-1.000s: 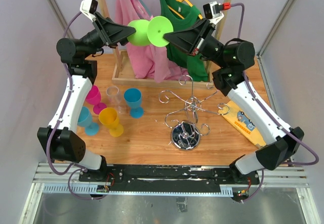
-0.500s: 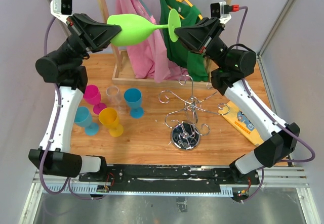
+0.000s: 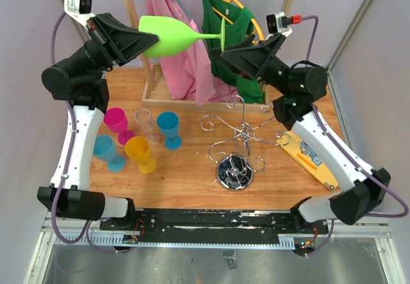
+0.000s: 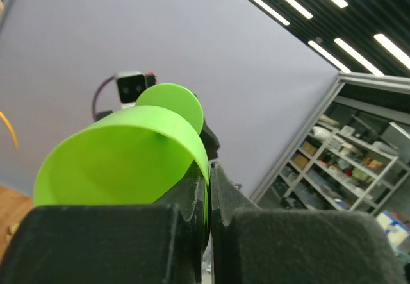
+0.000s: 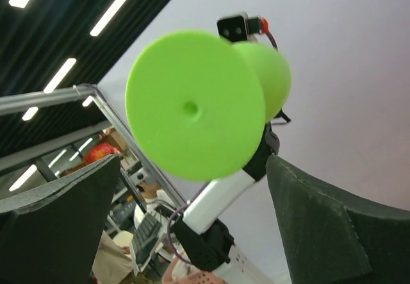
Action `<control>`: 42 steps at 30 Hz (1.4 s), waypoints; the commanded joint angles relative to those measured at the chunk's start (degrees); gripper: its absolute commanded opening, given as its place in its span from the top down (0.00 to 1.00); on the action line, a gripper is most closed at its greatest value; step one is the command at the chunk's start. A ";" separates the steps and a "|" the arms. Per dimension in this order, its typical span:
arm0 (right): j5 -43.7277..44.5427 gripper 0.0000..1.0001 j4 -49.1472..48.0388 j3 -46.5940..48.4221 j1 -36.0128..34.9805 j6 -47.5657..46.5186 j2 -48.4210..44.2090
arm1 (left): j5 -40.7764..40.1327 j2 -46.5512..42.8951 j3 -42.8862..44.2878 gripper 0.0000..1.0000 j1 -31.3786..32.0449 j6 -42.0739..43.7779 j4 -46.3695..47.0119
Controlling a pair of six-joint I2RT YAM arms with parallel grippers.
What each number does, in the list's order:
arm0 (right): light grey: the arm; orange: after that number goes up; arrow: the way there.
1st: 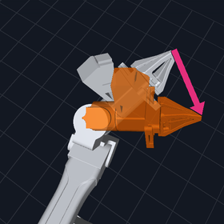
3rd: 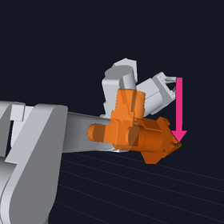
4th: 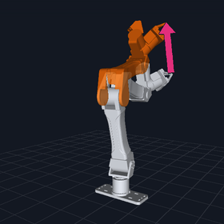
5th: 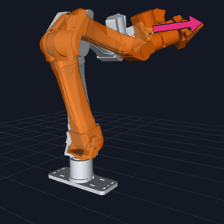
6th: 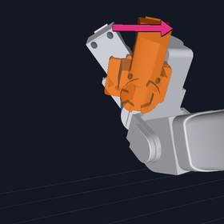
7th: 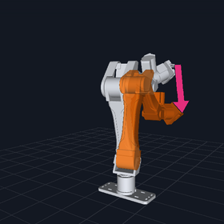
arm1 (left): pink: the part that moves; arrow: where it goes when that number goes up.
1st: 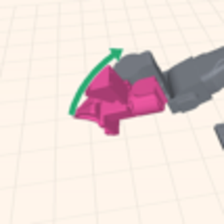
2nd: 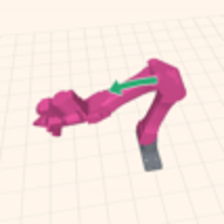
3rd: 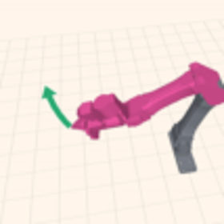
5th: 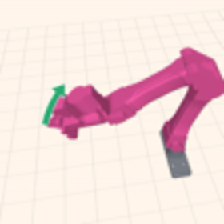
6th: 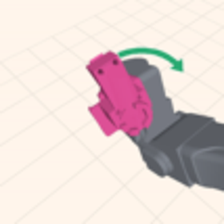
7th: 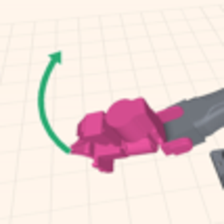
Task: Take the wine glass off the wine glass rack
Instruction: Place the wine glass at the center of the board.
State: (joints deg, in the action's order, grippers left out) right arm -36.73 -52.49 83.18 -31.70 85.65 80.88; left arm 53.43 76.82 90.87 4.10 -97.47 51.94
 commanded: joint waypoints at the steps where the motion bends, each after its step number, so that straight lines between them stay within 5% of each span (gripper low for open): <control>1: -3.96 0.02 12.47 -1.10 0.21 -12.43 -8.09 | 1.94 -1.95 6.06 1.00 -0.58 15.15 -9.67; 10: 1.75 0.02 55.04 7.29 1.72 -36.38 -16.04 | -2.46 -6.87 15.40 1.00 -0.58 57.36 -61.95; 15: 5.82 0.02 65.09 6.51 5.49 -40.56 -18.99 | -6.65 -8.29 22.15 1.00 -0.58 78.82 -86.12; 22: 17.77 0.02 75.91 5.02 8.36 -45.02 -23.14 | -6.34 -10.31 22.56 1.00 -0.58 97.00 -111.24; 35: 38.43 0.02 97.03 8.23 8.93 -52.63 -24.42 | -12.64 -10.77 15.17 1.00 -0.33 111.48 -124.73; 42: 43.67 0.02 104.58 9.65 9.94 -54.62 -20.28 | -23.98 -9.31 10.67 1.00 10.69 112.82 -126.83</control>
State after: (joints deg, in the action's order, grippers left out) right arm 1.58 46.24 91.77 -23.42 33.41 58.83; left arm 36.03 67.22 103.57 10.57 12.69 -72.84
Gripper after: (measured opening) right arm 0.984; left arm 0.034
